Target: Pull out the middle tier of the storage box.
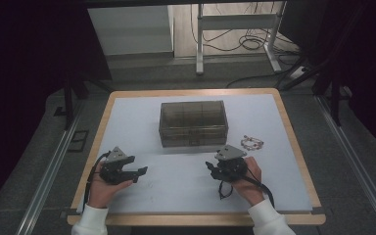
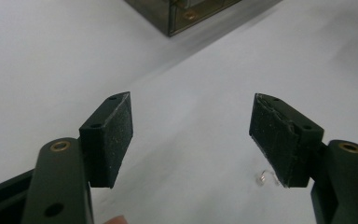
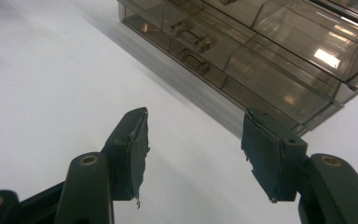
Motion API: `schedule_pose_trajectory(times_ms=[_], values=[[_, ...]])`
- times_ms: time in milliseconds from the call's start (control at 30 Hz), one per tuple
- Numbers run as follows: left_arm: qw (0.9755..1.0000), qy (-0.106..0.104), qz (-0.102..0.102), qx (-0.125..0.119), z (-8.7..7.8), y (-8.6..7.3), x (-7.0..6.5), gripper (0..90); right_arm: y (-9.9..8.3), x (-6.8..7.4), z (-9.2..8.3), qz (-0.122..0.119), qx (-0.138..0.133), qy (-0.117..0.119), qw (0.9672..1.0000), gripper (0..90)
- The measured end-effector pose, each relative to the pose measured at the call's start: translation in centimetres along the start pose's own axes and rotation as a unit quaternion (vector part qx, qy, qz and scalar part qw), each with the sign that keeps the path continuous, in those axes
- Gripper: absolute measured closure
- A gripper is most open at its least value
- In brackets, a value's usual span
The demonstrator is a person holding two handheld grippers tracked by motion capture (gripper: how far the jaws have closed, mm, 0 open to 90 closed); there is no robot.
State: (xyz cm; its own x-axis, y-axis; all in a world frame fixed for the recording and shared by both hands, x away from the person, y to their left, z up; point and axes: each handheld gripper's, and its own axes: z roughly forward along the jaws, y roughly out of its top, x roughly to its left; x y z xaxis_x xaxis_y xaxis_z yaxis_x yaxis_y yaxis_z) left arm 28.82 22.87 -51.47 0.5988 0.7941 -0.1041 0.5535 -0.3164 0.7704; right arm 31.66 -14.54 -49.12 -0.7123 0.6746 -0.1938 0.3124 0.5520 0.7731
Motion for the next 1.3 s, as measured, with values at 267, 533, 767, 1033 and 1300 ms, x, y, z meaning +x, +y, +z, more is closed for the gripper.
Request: schedule_pose_trajectory(times_ms=[267,533,767,1033,1300], values=[[1.0,-0.001,0.007,-0.003,0.6,0.8,-0.4,31.2,-0.4,-0.9,-0.3,0.009,0.003,-0.007,0.9999,41.5],[0.9999,-0.003,0.014,-0.004,1.3,1.4,-0.8,31.6,-0.5,-1.3,-0.3,0.013,0.005,-0.01,0.9999,41.5],[0.9997,-0.002,0.021,-0.009,1.8,2.6,-0.9,31.7,-0.7,-2.1,-0.5,0.02,0.007,-0.017,0.9996,41.8],[0.9994,-0.004,0.034,-0.01,2.2,3.8,-1.2,31.9,-0.6,-3.2,-0.7,0.022,0.011,-0.027,0.9993,42.6],[0.9994,-0.009,0.033,-0.01,2.8,4.7,-1.1,33.0,-0.2,-3.9,-0.7,0.029,0.01,-0.029,0.9991,43.7]])
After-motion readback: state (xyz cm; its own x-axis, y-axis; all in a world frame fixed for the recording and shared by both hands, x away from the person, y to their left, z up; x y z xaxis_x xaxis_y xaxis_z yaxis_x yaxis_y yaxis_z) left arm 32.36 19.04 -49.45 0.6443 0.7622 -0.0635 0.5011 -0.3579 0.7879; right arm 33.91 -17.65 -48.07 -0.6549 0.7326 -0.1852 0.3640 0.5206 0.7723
